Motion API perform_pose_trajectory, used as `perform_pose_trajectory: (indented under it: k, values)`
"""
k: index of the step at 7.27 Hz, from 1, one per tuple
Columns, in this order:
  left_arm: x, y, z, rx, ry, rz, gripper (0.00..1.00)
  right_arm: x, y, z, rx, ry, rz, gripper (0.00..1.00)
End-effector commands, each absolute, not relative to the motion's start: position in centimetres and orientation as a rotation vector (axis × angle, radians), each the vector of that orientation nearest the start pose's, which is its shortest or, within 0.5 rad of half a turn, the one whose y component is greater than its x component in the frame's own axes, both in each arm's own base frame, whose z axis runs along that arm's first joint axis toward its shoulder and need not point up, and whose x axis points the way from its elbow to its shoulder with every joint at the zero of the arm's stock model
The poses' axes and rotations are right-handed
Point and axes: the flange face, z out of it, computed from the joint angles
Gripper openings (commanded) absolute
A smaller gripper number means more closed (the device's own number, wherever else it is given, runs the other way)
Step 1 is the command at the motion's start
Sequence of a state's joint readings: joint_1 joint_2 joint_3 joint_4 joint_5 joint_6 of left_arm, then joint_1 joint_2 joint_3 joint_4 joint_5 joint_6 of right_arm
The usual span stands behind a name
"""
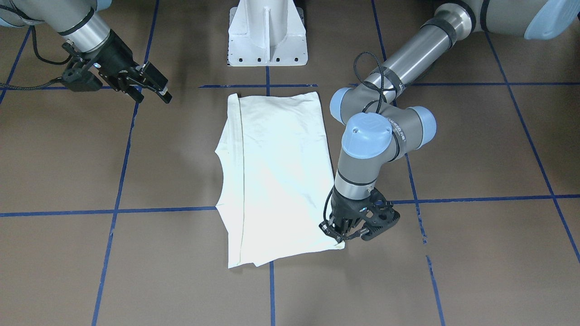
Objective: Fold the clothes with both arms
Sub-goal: 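Release the shirt with the left gripper, leaving it straightened lengthwise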
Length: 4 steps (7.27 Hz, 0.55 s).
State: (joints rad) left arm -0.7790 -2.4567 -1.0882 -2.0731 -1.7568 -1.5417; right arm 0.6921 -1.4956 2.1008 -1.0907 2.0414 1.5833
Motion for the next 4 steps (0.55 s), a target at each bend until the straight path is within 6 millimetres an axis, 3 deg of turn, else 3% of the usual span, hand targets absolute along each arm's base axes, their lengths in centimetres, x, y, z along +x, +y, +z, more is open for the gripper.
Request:
perform_pose_trajectory:
  k: [1,2,3,4]
  values:
    - [50.9,-67.5,25.8,0.302,0.911,-0.539,0.98,-31.6,-37.6,32.1,-0.048,-1.138,0.375,1.0]
    - [50.4,-67.9,25.9,0.341,0.891,-0.522,1.0,-32.2,-38.1,32.3,-0.044,-1.128,0.381,1.0]
    - [48.4,-69.1,25.7,0.339,0.883,-0.527,1.0,-33.6,-38.8,32.7,-0.04,-1.113,0.385,1.0]
    - [46.9,-68.6,26.6,0.275,0.883,-0.462,1.0,-35.9,-38.3,32.9,-0.022,-1.094,0.375,1.0]
